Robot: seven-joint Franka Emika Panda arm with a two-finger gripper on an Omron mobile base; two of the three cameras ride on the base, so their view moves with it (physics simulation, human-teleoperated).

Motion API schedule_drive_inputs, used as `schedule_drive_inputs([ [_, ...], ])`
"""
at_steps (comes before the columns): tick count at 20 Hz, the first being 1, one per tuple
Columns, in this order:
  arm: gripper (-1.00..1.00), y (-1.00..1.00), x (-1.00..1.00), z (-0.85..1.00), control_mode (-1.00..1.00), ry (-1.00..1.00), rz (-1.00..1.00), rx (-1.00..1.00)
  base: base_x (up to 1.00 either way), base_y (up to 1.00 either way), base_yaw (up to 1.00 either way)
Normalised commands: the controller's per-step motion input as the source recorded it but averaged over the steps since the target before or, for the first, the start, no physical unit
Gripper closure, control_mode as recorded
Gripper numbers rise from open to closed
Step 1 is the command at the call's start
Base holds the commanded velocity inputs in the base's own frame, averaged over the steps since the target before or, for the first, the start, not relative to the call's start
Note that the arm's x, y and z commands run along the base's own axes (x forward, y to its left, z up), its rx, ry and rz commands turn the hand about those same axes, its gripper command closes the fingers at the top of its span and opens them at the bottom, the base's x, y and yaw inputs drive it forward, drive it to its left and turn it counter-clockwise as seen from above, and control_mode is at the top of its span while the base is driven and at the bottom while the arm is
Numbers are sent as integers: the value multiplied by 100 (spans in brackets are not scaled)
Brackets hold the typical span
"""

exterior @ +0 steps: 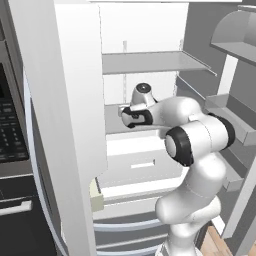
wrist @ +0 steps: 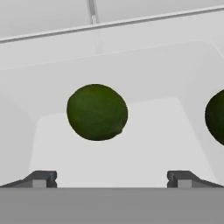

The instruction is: Grab the limes from the fridge, place them in the blender, close the lid, and turn on the blender to create a marinade.

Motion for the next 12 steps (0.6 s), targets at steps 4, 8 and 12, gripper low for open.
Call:
schedule_drive_inputs([
  [4, -100, 1, 29, -9, -100, 1, 0, 0, 0, 0, 0],
  [8, -100, 1, 33, -10, -100, 0, 0, 0, 0, 0, 0],
  [12, -100, 2, 27, -12, -100, 0, 0, 0, 0, 0, 0],
])
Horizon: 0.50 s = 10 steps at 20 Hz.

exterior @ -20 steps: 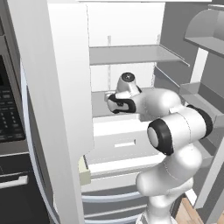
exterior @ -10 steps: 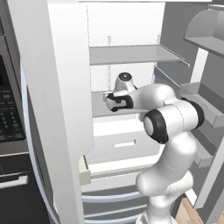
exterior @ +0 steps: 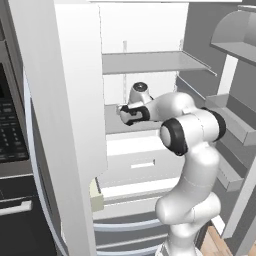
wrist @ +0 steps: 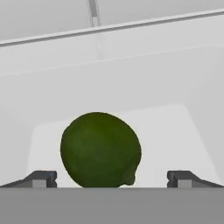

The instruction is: Grab the limes from the fridge, place them in the blender, close the lid, and turn on the blender to create a marinade.

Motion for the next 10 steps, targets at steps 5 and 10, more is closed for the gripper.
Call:
schedule_drive_inputs([
  [5, -100, 2, 26, -17, -100, 0, 0, 0, 0, 0, 0],
  [10, -100, 6, 18, -22, -100, 0, 0, 0, 0, 0, 0],
])
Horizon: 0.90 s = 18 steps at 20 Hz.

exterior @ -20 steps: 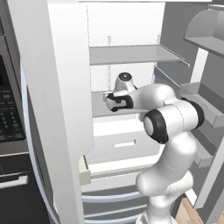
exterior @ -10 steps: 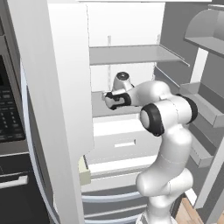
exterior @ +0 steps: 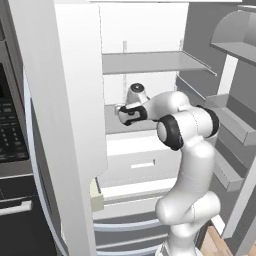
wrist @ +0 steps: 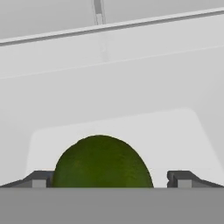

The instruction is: Grab the limes from the fridge, place them in the blender, close the lid, and turn on the blender to create a marinade.

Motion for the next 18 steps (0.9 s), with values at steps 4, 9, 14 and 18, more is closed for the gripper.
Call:
schedule_drive_inputs([
  [4, 100, 9, 6, -28, -100, 1, 0, 0, 0, 0, 0],
  [9, 100, 10, -4, -18, -100, 0, 0, 0, 0, 0, 0],
  [14, 100, 13, -85, -15, -100, -13, 0, 0, 0, 0, 0],
  [18, 100, 0, -100, 2, -100, -19, -1, 1, 0, 0, 0],
])
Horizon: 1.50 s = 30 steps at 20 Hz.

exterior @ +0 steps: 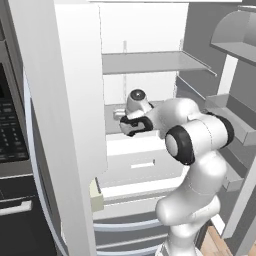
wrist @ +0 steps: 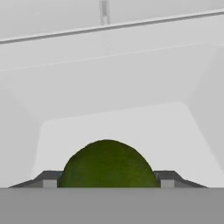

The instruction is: Grab the limes from the fridge, place them in the blender, close the lid, and turn on the blender to create a marinade.

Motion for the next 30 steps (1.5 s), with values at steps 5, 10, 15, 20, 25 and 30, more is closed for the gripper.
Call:
schedule_drive_inputs([
  [5, 100, 0, -100, 83, -100, -2, -2, 4, 0, 0, 0],
  [10, 100, -11, -100, 100, -100, 12, -5, 7, 0, 0, 0],
  [15, 100, -21, -100, 98, -100, 15, -6, 6, 0, 0, 0],
  [20, 100, -15, -100, 79, -100, 2, -2, 0, 0, 0, 0],
  [25, 100, -18, -100, 36, -100, 0, -5, 0, 0, 0, 0],
  [30, 100, -9, -100, 0, -100, 3, -9, 0, 0, 0, 0],
])
